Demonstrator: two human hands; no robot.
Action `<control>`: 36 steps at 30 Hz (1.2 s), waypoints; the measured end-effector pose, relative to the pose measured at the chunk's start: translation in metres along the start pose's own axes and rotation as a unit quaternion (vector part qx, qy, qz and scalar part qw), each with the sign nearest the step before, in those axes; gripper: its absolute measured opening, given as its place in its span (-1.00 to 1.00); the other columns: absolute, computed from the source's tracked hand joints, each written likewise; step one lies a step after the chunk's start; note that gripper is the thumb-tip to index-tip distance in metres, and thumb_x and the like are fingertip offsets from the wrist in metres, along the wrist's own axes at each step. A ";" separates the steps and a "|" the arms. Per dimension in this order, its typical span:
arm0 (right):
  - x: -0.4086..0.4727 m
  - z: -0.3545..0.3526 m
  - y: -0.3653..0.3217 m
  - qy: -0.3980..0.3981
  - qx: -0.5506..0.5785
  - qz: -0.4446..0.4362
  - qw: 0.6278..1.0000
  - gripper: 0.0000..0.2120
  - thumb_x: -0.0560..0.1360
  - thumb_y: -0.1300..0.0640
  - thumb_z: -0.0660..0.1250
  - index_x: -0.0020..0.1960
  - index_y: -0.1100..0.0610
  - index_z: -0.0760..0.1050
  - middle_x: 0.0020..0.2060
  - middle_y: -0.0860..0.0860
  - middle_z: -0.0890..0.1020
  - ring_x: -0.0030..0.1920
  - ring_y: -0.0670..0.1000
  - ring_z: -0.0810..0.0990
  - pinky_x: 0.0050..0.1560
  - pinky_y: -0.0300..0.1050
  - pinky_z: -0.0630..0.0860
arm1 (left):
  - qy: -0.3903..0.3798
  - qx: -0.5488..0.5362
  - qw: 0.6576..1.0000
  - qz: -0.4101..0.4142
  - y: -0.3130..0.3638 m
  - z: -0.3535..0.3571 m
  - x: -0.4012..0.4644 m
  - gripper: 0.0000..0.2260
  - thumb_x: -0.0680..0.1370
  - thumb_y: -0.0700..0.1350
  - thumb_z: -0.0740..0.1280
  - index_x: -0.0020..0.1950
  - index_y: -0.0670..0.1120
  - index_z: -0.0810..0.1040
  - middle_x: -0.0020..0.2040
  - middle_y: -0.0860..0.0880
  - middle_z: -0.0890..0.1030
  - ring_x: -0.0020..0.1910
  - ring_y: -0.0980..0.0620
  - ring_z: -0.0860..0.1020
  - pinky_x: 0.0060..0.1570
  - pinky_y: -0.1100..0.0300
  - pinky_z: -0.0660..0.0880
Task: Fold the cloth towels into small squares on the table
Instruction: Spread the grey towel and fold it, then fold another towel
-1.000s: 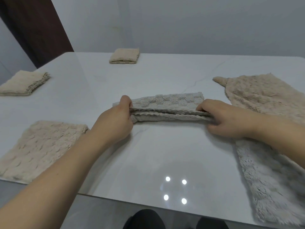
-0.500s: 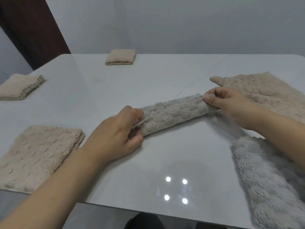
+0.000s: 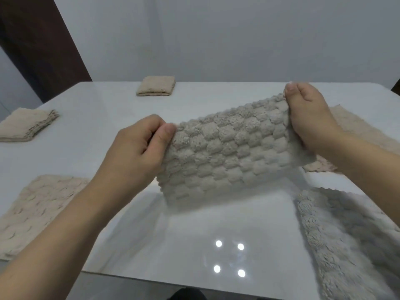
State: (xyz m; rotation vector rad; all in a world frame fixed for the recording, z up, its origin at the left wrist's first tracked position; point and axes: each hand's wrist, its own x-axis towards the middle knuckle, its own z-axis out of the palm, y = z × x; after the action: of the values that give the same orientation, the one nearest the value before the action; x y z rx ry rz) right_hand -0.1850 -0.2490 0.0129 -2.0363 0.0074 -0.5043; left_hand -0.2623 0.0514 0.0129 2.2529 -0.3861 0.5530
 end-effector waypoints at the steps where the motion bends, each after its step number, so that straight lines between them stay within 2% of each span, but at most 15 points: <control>1: 0.005 0.000 -0.003 -0.004 -0.032 -0.003 0.999 -0.65 0.65 -0.10 0.01 -0.25 0.03 0.25 -0.45 0.02 0.39 -0.49 0.00 0.39 -0.46 -0.19 0.30 | 0.013 0.002 1.000 -0.006 0.004 0.000 0.003 -0.68 0.65 0.02 0.21 -0.25 -0.12 0.41 -0.34 -0.04 0.44 -0.37 0.09 0.39 -0.40 0.31 0.28; 4: 0.019 0.007 -0.005 -0.056 -0.167 0.040 0.984 -0.61 0.66 -0.06 0.00 -0.22 0.12 0.35 -0.31 0.10 0.48 -0.32 0.08 0.45 -0.30 -0.13 0.31 | 0.024 0.045 0.998 -0.046 0.002 0.007 0.011 -0.70 0.61 0.05 0.26 -0.26 -0.07 0.42 -0.41 0.05 0.47 -0.39 0.15 0.44 -0.40 0.33 0.32; 6: 0.025 0.019 0.002 -0.102 -0.269 0.065 0.956 -0.62 0.67 -0.01 0.00 -0.03 0.22 0.46 -0.07 0.21 0.57 -0.06 0.17 0.53 -0.09 -0.08 0.37 | 0.000 0.081 0.993 -0.085 -0.013 0.018 0.015 -0.75 0.59 0.06 0.30 -0.19 -0.06 0.43 -0.34 0.04 0.54 -0.32 0.10 0.50 -0.30 0.18 0.43; 9: 0.023 0.042 0.022 -0.158 -0.371 0.070 0.912 -0.67 0.68 0.14 0.02 0.20 0.29 0.47 0.20 0.26 0.53 0.22 0.21 0.48 0.14 -0.06 0.38 | -0.058 0.119 0.984 -0.121 -0.046 0.038 0.018 -0.78 0.60 0.04 0.32 -0.12 -0.06 0.39 -0.32 -0.02 0.57 -0.29 0.01 0.52 -0.30 0.11 0.42; 11: 0.022 0.054 0.038 -0.171 -0.400 0.062 0.898 -0.69 0.68 0.12 0.05 0.20 0.27 0.47 0.17 0.21 0.57 0.19 0.18 0.52 0.10 -0.06 0.41 | -0.080 0.143 0.979 -0.123 -0.065 0.048 0.020 -0.79 0.60 0.05 0.31 -0.13 -0.03 0.39 -0.29 -0.02 0.57 -0.26 -0.02 0.53 -0.28 0.09 0.44; 13: 0.024 0.062 0.047 -0.154 -0.408 0.053 0.898 -0.70 0.68 0.06 0.04 0.06 0.21 0.47 0.00 0.18 0.61 -0.05 0.15 0.55 -0.11 -0.08 0.42 | -0.085 0.158 0.977 -0.118 -0.078 0.053 0.026 -0.81 0.60 0.04 0.30 -0.12 -0.02 0.40 -0.27 -0.01 0.56 -0.25 -0.03 0.53 -0.24 0.05 0.48; 15: 0.029 0.067 0.050 -0.117 -0.403 0.031 0.907 -0.69 0.68 0.04 0.03 -0.08 0.19 0.41 -0.15 0.17 0.57 -0.19 0.13 0.48 -0.20 -0.08 0.36 | -0.075 0.174 0.977 -0.095 -0.085 0.054 0.037 -0.82 0.61 0.02 0.28 -0.10 -0.05 0.40 -0.28 -0.01 0.54 -0.25 -0.05 0.51 -0.25 0.02 0.46; 19: 0.045 0.070 0.044 -0.083 -0.361 0.001 0.929 -0.63 0.68 0.03 0.03 -0.20 0.21 0.36 -0.31 0.13 0.45 -0.25 0.15 0.42 -0.23 -0.08 0.29 | -0.017 0.204 0.978 -0.034 -0.086 0.051 0.068 -0.84 0.62 -0.05 0.28 -0.07 -0.12 0.40 -0.23 -0.07 0.52 -0.23 -0.14 0.47 -0.24 0.02 0.41; 22: 0.057 0.072 0.043 -0.081 -0.349 0.012 0.933 -0.57 0.68 0.02 0.03 -0.32 0.17 0.28 -0.39 0.08 0.40 -0.29 0.14 0.42 -0.24 -0.09 0.27 | -0.040 0.222 0.972 -0.064 -0.088 0.052 0.090 -0.85 0.62 -0.06 0.29 -0.03 -0.13 0.43 -0.17 -0.11 0.55 -0.19 -0.15 0.48 -0.20 0.02 0.43; 24: 0.058 0.073 0.045 -0.098 -0.383 0.024 0.918 -0.59 0.67 0.03 0.04 -0.30 0.18 0.29 -0.34 0.11 0.44 -0.23 0.16 0.45 -0.22 -0.07 0.33 | -0.079 0.283 0.952 -0.087 -0.091 0.058 0.092 -0.86 0.63 -0.06 0.25 0.03 -0.14 0.44 -0.04 -0.15 0.56 -0.10 -0.19 0.50 -0.12 0.01 0.43; 26: 0.057 0.074 0.044 -0.100 -0.404 0.041 0.908 -0.71 0.66 0.13 0.03 -0.18 0.21 0.34 -0.21 0.15 0.46 -0.14 0.18 0.46 -0.15 -0.05 0.40 | -0.051 0.328 0.941 -0.066 -0.088 0.067 0.087 -0.83 0.63 -0.10 0.18 0.13 -0.16 0.45 0.07 -0.19 0.53 0.00 -0.23 0.49 -0.01 -0.05 0.39; 29: 0.056 0.077 0.034 -0.036 -0.355 -0.015 0.934 -0.74 0.63 0.15 0.01 0.03 0.27 0.41 -0.01 0.19 0.49 0.02 0.22 0.49 -0.03 0.01 0.42 | 0.013 0.215 0.976 -0.006 -0.061 0.083 0.074 -0.79 0.64 -0.18 0.13 0.20 -0.19 0.46 0.14 -0.19 0.50 0.07 -0.22 0.47 0.09 -0.09 0.39; 32: 0.043 0.094 0.021 -0.011 -0.299 -0.071 0.952 -0.70 0.61 0.13 0.04 0.16 0.24 0.46 0.15 0.18 0.51 0.13 0.20 0.48 0.07 0.02 0.40 | -0.072 0.185 0.980 -0.031 -0.041 0.104 0.067 -0.72 0.65 -0.13 0.10 0.30 -0.18 0.45 0.28 -0.16 0.47 0.20 -0.18 0.46 0.21 -0.05 0.38; 34: 0.027 0.109 0.024 -0.063 -0.306 -0.051 0.949 -0.68 0.61 0.10 0.05 0.23 0.22 0.45 0.23 0.18 0.49 0.24 0.21 0.45 0.20 0.03 0.36 | -0.161 0.249 0.953 -0.059 -0.044 0.119 0.064 -0.65 0.66 -0.07 0.07 0.38 -0.17 0.40 0.38 -0.16 0.40 0.33 -0.20 0.41 0.32 -0.08 0.32; 36: 0.011 0.120 0.039 -0.152 -0.358 -0.030 0.921 -0.57 0.63 0.01 -0.02 0.38 0.20 0.33 0.39 0.16 0.37 0.40 0.16 0.31 0.40 0.10 0.19 | -0.216 0.272 0.934 -0.080 -0.055 0.130 0.057 -0.55 0.67 0.02 -0.02 0.53 -0.13 0.25 0.53 -0.12 0.25 0.51 -0.14 0.22 0.47 -0.12 0.13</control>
State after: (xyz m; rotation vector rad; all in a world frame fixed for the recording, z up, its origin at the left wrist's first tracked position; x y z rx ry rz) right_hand -0.1247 -0.1706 -0.0662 -2.8266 -0.0670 -0.2228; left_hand -0.1547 -0.0153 -0.0711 2.9203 -0.2807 0.0658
